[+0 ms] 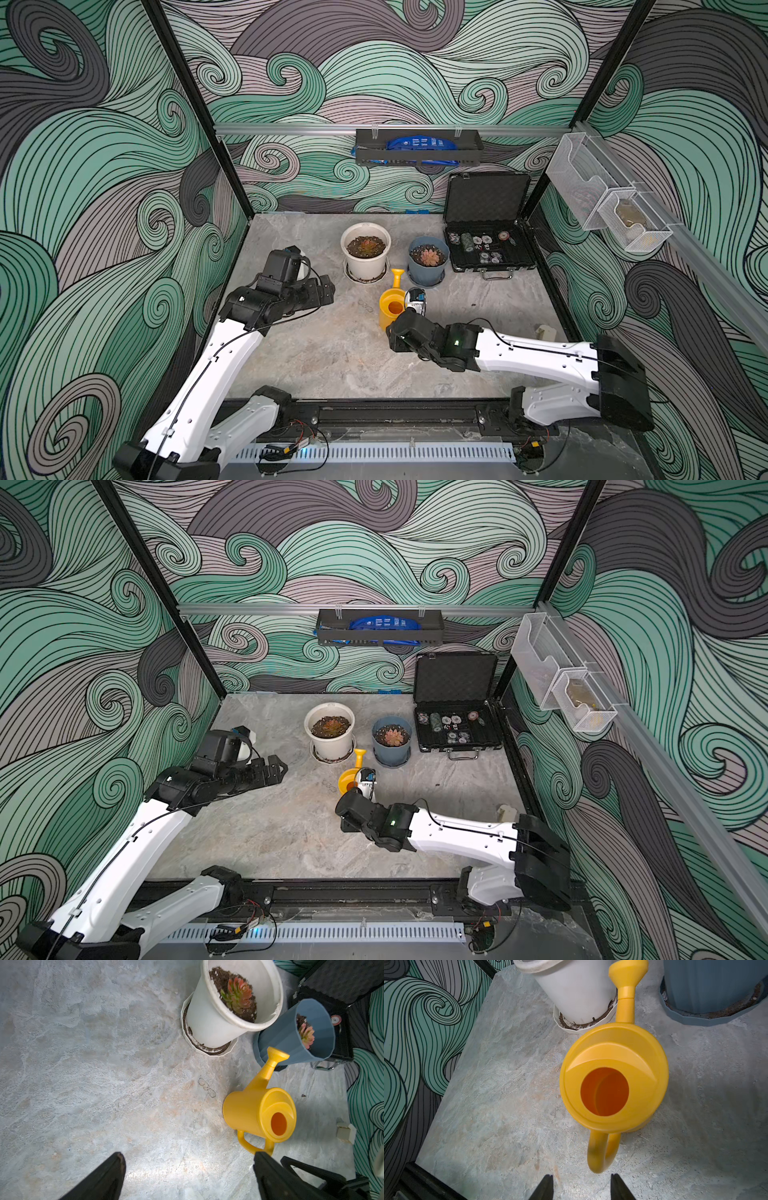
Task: Water the succulent around the soil edge
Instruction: Pick up the watering can from the center of the board.
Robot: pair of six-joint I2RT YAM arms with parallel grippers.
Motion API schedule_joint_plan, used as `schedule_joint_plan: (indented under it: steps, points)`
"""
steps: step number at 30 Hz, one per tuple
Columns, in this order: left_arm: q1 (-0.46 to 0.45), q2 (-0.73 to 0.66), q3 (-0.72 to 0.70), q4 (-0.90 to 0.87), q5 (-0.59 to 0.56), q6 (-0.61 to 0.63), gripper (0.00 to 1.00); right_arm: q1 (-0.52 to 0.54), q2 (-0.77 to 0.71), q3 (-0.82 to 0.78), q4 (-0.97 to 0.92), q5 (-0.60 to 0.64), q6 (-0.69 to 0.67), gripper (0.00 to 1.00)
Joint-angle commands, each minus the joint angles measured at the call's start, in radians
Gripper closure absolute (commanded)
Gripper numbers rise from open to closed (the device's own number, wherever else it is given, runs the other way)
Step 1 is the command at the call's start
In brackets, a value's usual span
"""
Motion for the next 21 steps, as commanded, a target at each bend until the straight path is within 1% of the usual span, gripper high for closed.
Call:
schedule_joint_plan:
  steps: [1, 6, 13, 19, 21]
  points:
    - [0.013, -0.021, -0.017, 0.045, 0.014, 0.024, 0.01, 0.001, 0.045, 0.046, -0.059, 0.055, 0.019, 0.52]
    - [0.019, -0.013, -0.021, 0.046, 0.022, 0.015, 0.01, 0.001, 0.123, 0.086, -0.107, 0.097, 0.042, 0.52]
    - [0.019, -0.020, -0.027, 0.049, 0.033, 0.011, 0.01, 0.003, 0.201, 0.153, -0.179, 0.123, 0.056, 0.53]
    - [0.019, -0.028, -0.029, 0.049, 0.029, 0.007, 0.01, 0.002, 0.253, 0.182, -0.202, 0.144, 0.062, 0.59]
    - [0.019, -0.031, -0.030, 0.049, 0.029, 0.008, 0.01, 0.002, 0.259, 0.183, -0.202, 0.147, 0.062, 0.63]
